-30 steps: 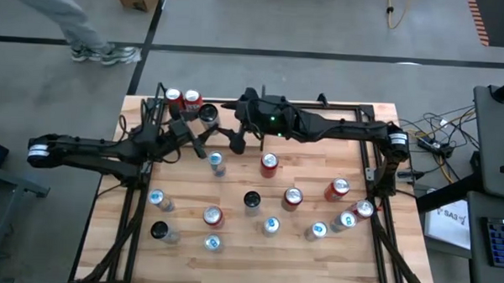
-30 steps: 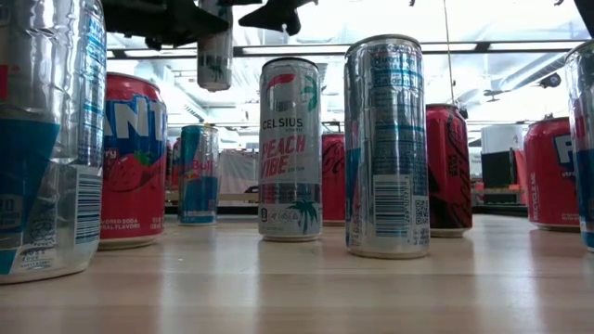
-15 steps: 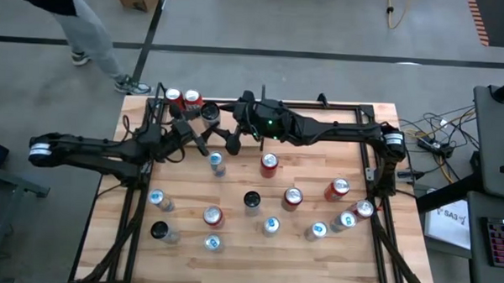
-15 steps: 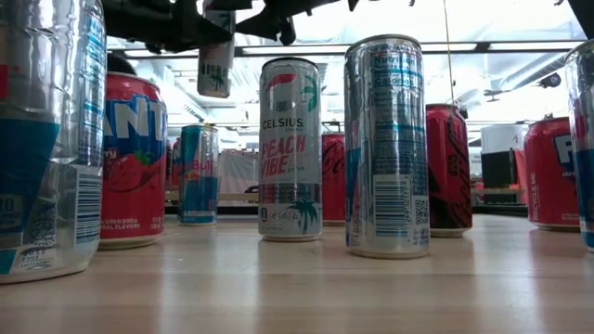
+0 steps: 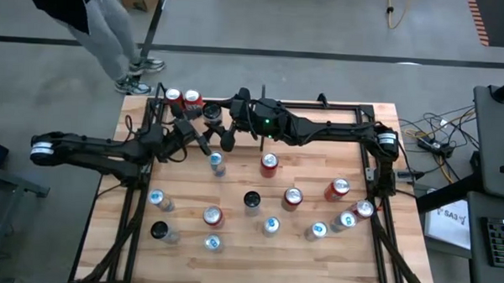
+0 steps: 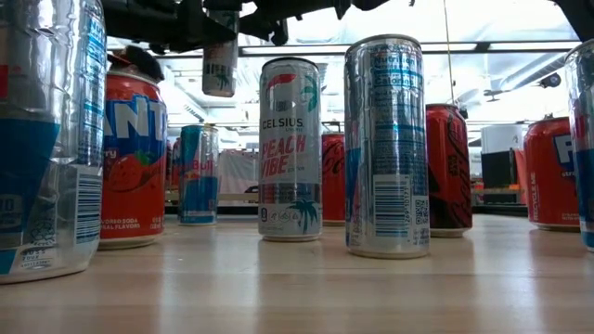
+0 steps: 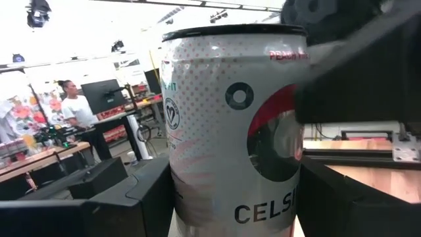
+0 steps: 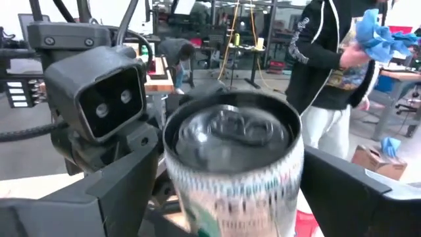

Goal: Place canned beverage on shelf
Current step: Put the white/pink soda can on the shelf

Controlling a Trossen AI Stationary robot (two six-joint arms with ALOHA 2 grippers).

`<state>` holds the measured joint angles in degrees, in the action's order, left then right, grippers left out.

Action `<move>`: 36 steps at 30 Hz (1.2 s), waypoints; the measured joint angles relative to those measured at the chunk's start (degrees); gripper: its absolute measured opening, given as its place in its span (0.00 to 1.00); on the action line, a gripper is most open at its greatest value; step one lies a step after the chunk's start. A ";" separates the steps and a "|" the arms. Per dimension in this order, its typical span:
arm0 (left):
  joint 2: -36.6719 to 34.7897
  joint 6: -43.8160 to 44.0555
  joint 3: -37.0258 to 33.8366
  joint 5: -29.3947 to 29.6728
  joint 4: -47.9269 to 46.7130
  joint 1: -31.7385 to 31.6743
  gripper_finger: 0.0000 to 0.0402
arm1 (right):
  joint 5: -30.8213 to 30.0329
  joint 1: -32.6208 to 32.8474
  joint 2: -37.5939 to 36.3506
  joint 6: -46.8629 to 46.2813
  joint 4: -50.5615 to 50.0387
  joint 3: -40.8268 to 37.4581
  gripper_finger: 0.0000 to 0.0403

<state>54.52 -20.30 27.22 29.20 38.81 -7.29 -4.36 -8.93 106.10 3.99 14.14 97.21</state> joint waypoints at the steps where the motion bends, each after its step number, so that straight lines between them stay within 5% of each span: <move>1: 0.11 -0.02 0.00 -0.05 -0.30 0.00 0.56 | 0.11 -0.06 0.05 0.06 0.28 0.02 0.82; 10: 0.53 0.31 0.13 0.06 -0.53 0.00 0.64 | -0.63 -0.46 0.28 -1.05 0.32 0.04 0.61; 20: -0.72 -0.32 0.20 0.32 -1.46 0.00 0.80 | -3.67 -1.91 0.17 -3.29 -1.47 -0.04 0.61; 36: -17.94 -7.74 0.16 4.93 -11.25 0.00 0.82 | -0.14 -8.85 1.55 -11.33 -4.12 -0.13 0.61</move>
<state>36.58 -28.04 27.38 34.13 27.56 -7.29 -4.49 -17.78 107.65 -7.34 10.02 97.08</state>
